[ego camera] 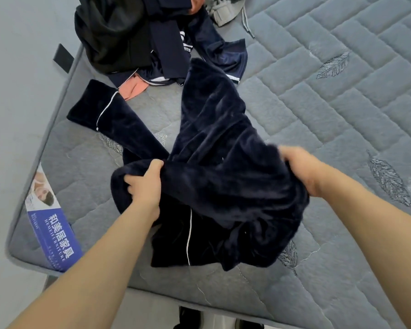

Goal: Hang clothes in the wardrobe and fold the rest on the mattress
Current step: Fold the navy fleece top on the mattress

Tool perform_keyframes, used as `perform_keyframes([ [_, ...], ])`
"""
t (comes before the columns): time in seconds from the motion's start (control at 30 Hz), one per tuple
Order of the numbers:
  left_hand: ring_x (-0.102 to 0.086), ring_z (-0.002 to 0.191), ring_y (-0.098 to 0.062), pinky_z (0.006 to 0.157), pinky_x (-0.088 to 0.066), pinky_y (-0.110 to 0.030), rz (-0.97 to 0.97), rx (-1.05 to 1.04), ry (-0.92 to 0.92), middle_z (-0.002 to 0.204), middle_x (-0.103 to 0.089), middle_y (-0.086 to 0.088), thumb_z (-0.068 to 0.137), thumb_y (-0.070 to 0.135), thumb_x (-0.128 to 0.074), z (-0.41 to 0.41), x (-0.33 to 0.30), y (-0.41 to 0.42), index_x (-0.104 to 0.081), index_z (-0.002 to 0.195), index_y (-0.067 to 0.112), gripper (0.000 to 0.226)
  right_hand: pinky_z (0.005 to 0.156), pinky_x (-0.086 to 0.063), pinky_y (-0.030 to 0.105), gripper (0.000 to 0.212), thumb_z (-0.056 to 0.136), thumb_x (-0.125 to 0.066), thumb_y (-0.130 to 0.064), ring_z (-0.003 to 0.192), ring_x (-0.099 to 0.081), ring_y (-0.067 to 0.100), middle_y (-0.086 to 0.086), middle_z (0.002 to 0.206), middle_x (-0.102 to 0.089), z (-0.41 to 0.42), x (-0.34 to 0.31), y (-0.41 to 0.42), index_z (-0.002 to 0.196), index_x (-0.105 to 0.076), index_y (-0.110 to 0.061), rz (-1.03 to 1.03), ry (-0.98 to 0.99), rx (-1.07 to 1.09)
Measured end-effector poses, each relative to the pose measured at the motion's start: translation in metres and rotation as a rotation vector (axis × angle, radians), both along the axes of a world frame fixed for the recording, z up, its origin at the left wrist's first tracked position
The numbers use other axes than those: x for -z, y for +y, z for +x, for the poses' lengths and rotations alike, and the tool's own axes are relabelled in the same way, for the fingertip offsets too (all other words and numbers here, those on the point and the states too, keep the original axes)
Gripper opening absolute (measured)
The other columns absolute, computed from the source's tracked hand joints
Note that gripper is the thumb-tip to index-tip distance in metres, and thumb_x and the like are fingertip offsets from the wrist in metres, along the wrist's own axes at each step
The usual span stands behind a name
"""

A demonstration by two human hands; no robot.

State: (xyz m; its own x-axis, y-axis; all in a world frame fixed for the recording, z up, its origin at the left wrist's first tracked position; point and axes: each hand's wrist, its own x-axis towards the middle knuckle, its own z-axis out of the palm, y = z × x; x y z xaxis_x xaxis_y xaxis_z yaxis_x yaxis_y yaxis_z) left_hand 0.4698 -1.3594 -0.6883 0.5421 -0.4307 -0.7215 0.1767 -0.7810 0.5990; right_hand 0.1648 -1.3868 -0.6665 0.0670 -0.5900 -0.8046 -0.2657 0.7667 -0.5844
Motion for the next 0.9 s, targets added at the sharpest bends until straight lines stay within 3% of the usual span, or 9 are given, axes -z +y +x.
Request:
perform_keyframes([
  [0.07, -0.040, 0.128, -0.036, 0.100, -0.038, -0.049, 0.027, 0.322, -0.650, 0.142, -0.038, -0.012, 0.066, 0.059, -0.062, 0.007, 0.002, -0.007, -0.035, 0.138, 0.015, 0.089, 0.092, -0.045, 0.042, 0.031, 0.094, -0.047, -0.035, 0.102, -0.058, 0.029, 0.014, 0.118, -0.064, -0.021, 0.012, 0.006, 0.095, -0.066, -0.011, 0.024, 0.442, -0.499],
  [0.13, -0.040, 0.124, -0.035, 0.100, -0.037, -0.048, -0.153, 0.563, -0.906, 0.137, -0.041, -0.011, 0.070, 0.046, -0.067, 0.008, 0.002, -0.009, -0.041, 0.130, 0.017, 0.072, 0.107, -0.037, 0.041, 0.064, 0.092, -0.041, -0.061, 0.125, -0.053, 0.030, 0.013, 0.140, -0.055, -0.048, 0.016, 0.015, 0.129, -0.061, -0.013, 0.221, 0.681, -0.646],
  [0.23, -0.053, 0.111, -0.020, 0.097, -0.044, -0.036, -0.090, 0.890, -0.443, 0.131, -0.054, -0.002, 0.076, 0.031, -0.067, 0.010, 0.014, -0.014, -0.046, 0.136, 0.030, 0.064, 0.102, -0.041, 0.042, 0.062, 0.090, -0.040, -0.058, 0.124, -0.052, 0.033, 0.015, 0.138, -0.053, -0.077, 0.022, 0.030, 0.131, -0.056, -0.014, 0.172, 0.962, -0.723],
  [0.3, -0.062, 0.105, -0.015, 0.098, -0.049, -0.033, 0.090, 1.035, -0.058, 0.123, -0.063, 0.004, 0.069, 0.030, -0.070, 0.007, 0.015, -0.009, -0.045, 0.139, 0.036, 0.075, 0.098, -0.042, 0.045, 0.048, 0.089, -0.046, -0.041, 0.120, -0.050, 0.037, 0.014, 0.133, -0.050, -0.071, 0.028, 0.037, 0.130, -0.052, -0.017, -0.122, 1.114, -0.671],
  [0.43, -0.069, 0.077, -0.003, 0.067, -0.052, -0.019, 0.276, 1.443, 0.018, 0.082, -0.072, 0.017, 0.061, 0.030, -0.066, 0.007, 0.022, 0.004, -0.060, 0.098, 0.047, 0.041, 0.106, -0.038, 0.045, 0.054, 0.086, -0.056, -0.044, 0.124, -0.049, 0.029, 0.005, 0.135, -0.051, -0.008, 0.020, 0.041, 0.133, -0.053, -0.019, -0.687, 0.797, -0.561],
  [0.57, -0.061, 0.065, -0.012, 0.057, -0.041, -0.028, -0.084, 1.184, -0.476, 0.067, -0.064, 0.011, 0.067, 0.038, -0.054, 0.022, 0.012, -0.015, -0.057, 0.081, 0.031, 0.016, 0.118, -0.020, 0.052, 0.095, 0.075, -0.048, -0.075, 0.132, -0.042, 0.023, -0.001, 0.136, -0.047, 0.055, 0.029, 0.055, 0.150, -0.026, -0.020, -0.553, 0.738, -0.943],
  [0.7, -0.053, 0.089, -0.031, 0.076, -0.039, -0.042, -0.225, 1.393, -1.275, 0.098, -0.055, -0.005, 0.072, 0.024, -0.062, 0.032, -0.004, -0.028, -0.056, 0.105, 0.018, 0.034, 0.106, -0.033, 0.044, 0.031, 0.084, -0.056, -0.026, 0.106, -0.058, 0.027, 0.001, 0.102, -0.061, 0.061, 0.033, 0.045, 0.113, -0.046, -0.021, -0.517, 0.919, -0.956],
  [0.8, -0.048, 0.100, -0.035, 0.083, -0.039, -0.046, -0.098, 1.322, -1.353, 0.114, -0.049, -0.013, 0.071, 0.018, -0.062, 0.029, -0.015, -0.042, -0.053, 0.114, 0.013, 0.044, 0.086, -0.038, 0.042, 0.032, 0.083, -0.054, -0.018, 0.100, -0.059, 0.034, 0.010, 0.110, -0.058, 0.033, 0.020, 0.012, 0.114, -0.049, -0.016, -0.649, 1.153, -0.704],
  [0.9, -0.045, 0.103, -0.036, 0.083, -0.041, -0.047, -0.285, 1.183, -1.175, 0.118, -0.045, -0.013, 0.068, 0.014, -0.065, 0.009, -0.030, -0.057, -0.050, 0.115, 0.014, 0.050, 0.081, -0.037, 0.045, 0.038, 0.077, -0.058, -0.011, 0.096, -0.054, 0.039, 0.020, 0.114, -0.050, 0.000, -0.002, -0.016, 0.115, -0.052, -0.009, -0.813, 1.243, -0.371],
])
